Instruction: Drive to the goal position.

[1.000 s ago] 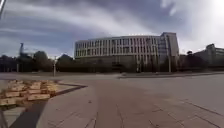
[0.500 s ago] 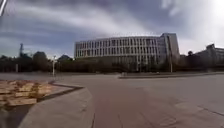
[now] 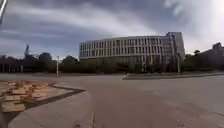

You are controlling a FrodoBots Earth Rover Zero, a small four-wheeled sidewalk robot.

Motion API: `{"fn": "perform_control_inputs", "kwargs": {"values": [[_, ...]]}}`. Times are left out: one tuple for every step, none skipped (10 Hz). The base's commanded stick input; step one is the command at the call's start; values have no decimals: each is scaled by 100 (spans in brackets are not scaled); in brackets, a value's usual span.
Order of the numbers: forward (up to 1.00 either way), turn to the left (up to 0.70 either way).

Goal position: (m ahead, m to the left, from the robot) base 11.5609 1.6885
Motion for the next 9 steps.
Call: {"fn": "perform_control_inputs", "kwargs": {"values": [[100, 0], [100, 0], [100, 0], [100, 0], [100, 0], [100, 0], [100, 7], [100, 11], [100, 1]]}}
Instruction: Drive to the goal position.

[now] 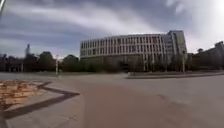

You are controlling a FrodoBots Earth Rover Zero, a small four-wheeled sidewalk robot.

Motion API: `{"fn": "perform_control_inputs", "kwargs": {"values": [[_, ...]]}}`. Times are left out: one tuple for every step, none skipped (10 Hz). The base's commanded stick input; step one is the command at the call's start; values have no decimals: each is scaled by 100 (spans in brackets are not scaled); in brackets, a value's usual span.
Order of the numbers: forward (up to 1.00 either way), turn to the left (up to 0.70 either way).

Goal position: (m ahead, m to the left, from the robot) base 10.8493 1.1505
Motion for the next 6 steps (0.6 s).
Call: {"fn": "perform_control_inputs", "kwargs": {"values": [[100, 0], [100, 0], [100, 0], [100, 0], [100, 0], [100, 8]]}}
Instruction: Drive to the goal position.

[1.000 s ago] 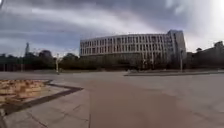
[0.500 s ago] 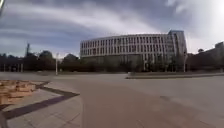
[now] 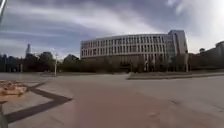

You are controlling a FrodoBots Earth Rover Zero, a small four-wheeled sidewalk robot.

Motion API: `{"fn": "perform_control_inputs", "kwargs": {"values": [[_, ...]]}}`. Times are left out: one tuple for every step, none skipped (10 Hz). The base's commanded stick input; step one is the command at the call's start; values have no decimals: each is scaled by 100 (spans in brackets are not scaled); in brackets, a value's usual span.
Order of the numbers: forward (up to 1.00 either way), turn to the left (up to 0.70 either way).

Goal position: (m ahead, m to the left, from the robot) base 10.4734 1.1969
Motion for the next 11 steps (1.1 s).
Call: {"fn": "perform_control_inputs", "kwargs": {"values": [[100, 37], [100, 9], [100, 0], [100, 0], [100, 0], [100, 0], [100, 0], [100, 0], [100, 0], [100, 0], [100, 0]]}}
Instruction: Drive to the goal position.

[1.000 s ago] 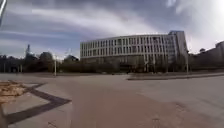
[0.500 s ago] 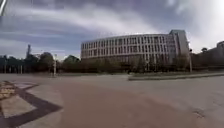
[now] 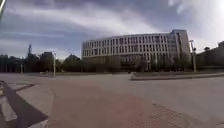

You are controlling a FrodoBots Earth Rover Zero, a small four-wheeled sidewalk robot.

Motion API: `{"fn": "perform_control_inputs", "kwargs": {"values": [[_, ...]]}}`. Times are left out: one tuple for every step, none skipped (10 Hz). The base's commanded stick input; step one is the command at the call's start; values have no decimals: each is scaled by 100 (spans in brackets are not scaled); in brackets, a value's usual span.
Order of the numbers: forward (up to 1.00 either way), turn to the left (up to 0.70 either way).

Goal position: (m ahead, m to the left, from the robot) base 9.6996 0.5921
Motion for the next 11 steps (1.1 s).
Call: {"fn": "perform_control_inputs", "kwargs": {"values": [[100, 0], [100, 0], [100, 0], [100, 0], [100, 0], [100, 0], [100, 0], [100, 0], [100, 0], [100, 0], [100, 0]]}}
